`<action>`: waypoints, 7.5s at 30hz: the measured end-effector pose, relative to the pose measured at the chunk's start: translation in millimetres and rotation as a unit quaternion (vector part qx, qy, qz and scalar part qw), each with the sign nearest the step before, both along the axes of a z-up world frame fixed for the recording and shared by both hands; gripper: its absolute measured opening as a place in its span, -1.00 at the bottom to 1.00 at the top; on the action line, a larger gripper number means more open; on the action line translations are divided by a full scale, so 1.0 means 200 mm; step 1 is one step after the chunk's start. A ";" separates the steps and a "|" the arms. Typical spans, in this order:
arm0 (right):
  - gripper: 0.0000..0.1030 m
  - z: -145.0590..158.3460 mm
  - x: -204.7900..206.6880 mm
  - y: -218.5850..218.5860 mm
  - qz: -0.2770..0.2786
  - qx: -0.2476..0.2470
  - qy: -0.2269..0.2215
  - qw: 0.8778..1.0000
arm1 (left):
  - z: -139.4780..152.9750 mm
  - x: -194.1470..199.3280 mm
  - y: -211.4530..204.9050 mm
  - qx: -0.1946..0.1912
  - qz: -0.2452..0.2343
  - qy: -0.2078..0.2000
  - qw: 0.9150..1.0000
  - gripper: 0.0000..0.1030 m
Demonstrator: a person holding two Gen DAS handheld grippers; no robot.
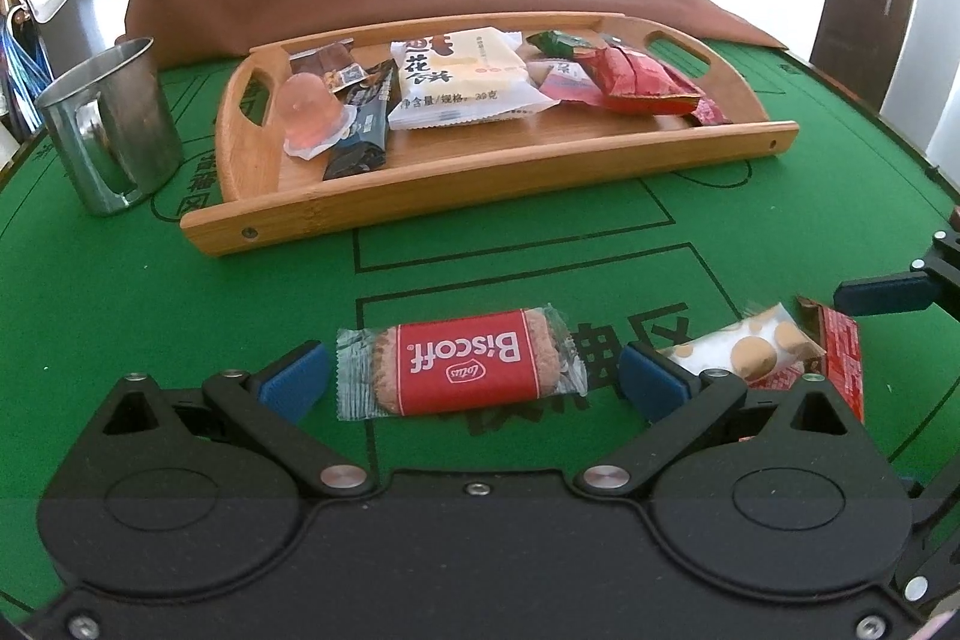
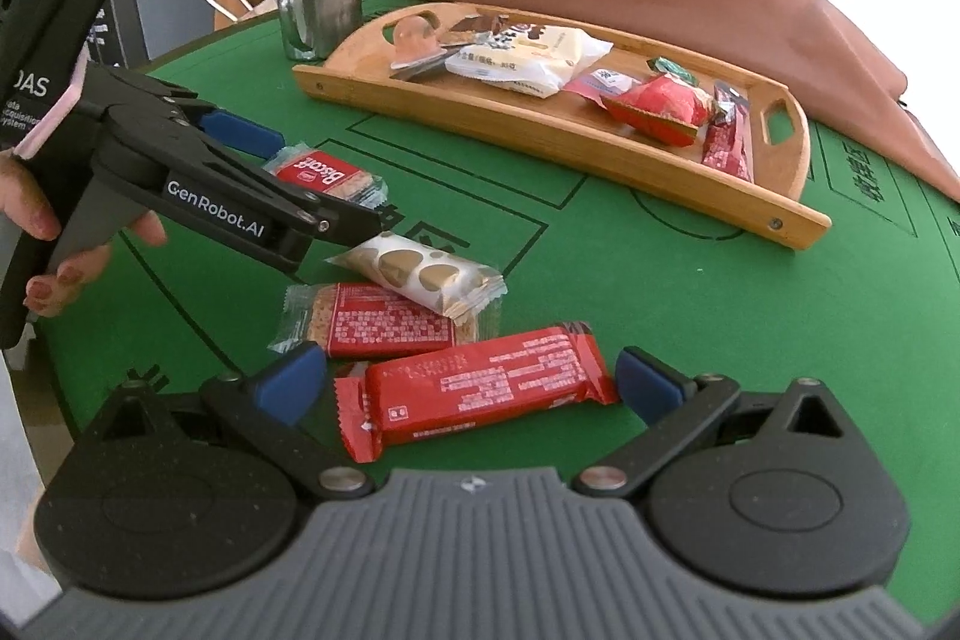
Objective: Organize snacks
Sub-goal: 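Grasp the Biscoff pack with the left gripper while the right grasps the red wafer bar, then carry the Biscoff pack and red wafer bar over the tray, then open both grippers to drop the snacks onto the tray, then move both tools back to the last snacks on the table, then grasp the red Biscoff pack with the left gripper while the right grasps the cookie pack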
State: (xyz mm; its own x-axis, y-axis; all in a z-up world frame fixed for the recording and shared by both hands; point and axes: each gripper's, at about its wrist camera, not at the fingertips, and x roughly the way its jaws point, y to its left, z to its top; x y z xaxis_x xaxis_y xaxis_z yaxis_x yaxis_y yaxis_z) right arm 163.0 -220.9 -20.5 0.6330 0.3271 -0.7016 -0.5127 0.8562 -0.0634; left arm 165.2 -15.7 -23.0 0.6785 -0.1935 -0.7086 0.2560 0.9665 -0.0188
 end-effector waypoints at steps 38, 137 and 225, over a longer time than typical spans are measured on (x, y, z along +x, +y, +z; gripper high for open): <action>0.35 0.07 0.02 -0.07 -0.110 0.017 0.034 0.993 | 0.01 -0.04 0.06 -0.010 0.025 -0.005 1.000 0.92; 0.82 0.37 1.08 0.03 -0.202 0.078 0.030 0.976 | 0.30 0.89 0.07 -0.037 0.084 0.005 0.996 0.95; 0.87 0.10 0.37 0.44 -0.012 0.059 0.098 0.993 | 0.10 -0.34 0.24 -0.045 -0.021 0.023 0.999 -0.40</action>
State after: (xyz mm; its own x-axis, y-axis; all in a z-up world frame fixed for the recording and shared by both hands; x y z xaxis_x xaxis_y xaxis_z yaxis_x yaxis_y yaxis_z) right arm 236.3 -133.0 -0.8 0.4968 0.4011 -0.7696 -0.4854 0.8636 0.1367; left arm 96.5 31.8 -3.1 0.6351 -0.2850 -0.7179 0.2935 0.9488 -0.1170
